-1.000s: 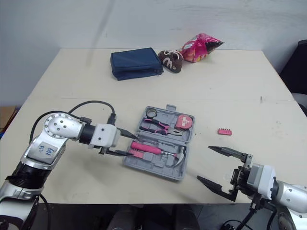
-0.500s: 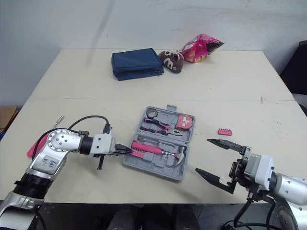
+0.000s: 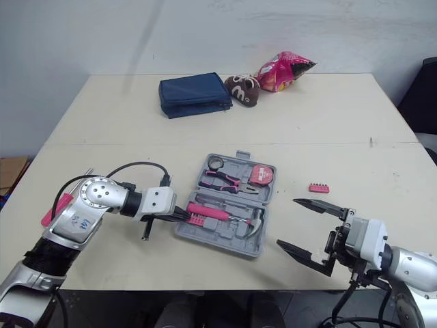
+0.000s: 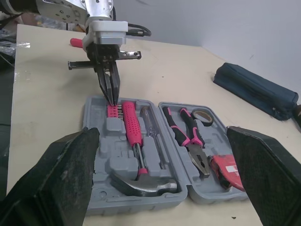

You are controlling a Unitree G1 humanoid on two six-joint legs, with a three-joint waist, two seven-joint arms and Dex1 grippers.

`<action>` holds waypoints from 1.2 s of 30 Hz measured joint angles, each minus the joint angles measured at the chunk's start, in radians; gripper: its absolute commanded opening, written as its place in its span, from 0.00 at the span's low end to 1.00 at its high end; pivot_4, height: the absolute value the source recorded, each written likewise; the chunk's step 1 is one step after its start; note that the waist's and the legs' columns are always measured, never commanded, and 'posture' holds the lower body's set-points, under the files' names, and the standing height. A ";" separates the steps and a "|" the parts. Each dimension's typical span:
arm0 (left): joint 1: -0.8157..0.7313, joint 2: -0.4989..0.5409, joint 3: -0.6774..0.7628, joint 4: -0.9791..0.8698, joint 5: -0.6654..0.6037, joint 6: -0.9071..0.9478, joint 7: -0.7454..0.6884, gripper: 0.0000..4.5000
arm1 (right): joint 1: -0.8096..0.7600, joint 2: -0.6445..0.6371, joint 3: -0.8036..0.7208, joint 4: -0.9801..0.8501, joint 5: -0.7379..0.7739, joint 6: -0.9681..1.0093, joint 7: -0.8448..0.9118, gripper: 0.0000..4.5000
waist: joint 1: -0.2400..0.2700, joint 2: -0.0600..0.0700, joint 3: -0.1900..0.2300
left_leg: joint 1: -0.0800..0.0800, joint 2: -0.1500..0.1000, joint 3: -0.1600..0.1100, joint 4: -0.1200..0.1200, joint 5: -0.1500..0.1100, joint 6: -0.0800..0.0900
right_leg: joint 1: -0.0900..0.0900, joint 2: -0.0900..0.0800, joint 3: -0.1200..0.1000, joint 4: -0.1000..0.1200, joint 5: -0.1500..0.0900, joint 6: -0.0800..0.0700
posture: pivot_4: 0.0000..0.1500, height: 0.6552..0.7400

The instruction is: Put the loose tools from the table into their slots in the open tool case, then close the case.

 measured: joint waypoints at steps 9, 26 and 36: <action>0.189 0.024 0.370 0.128 -0.300 -0.143 -0.052 0.20 | 0.110 -0.007 -0.206 0.150 -0.001 -0.071 0.087 1.00 | -0.006 -0.007 0.005 | -0.001 0.002 0.000 -0.001 0.000 -0.001 | -0.002 0.000 0.000 -0.001 0.000 -0.001 | 1.00 1.00; 0.577 0.241 0.983 0.737 -0.308 -0.384 0.159 1.00 | 0.092 -0.114 -0.545 0.829 -0.029 -0.377 0.261 1.00 | -0.006 -0.007 0.006 | -0.001 0.001 0.001 -0.006 -0.008 -0.007 | -0.005 -0.008 -0.001 -0.004 -0.002 -0.004 | 1.00 1.00; 0.576 0.273 1.051 0.815 -0.331 -0.397 0.189 1.00 | 0.088 -0.136 -0.579 1.059 -0.038 -0.457 0.263 1.00 | -0.012 -0.006 0.004 | 0.002 0.001 0.002 -0.017 -0.005 -0.011 | -0.006 -0.009 -0.003 -0.005 -0.003 -0.006 | 1.00 1.00</action>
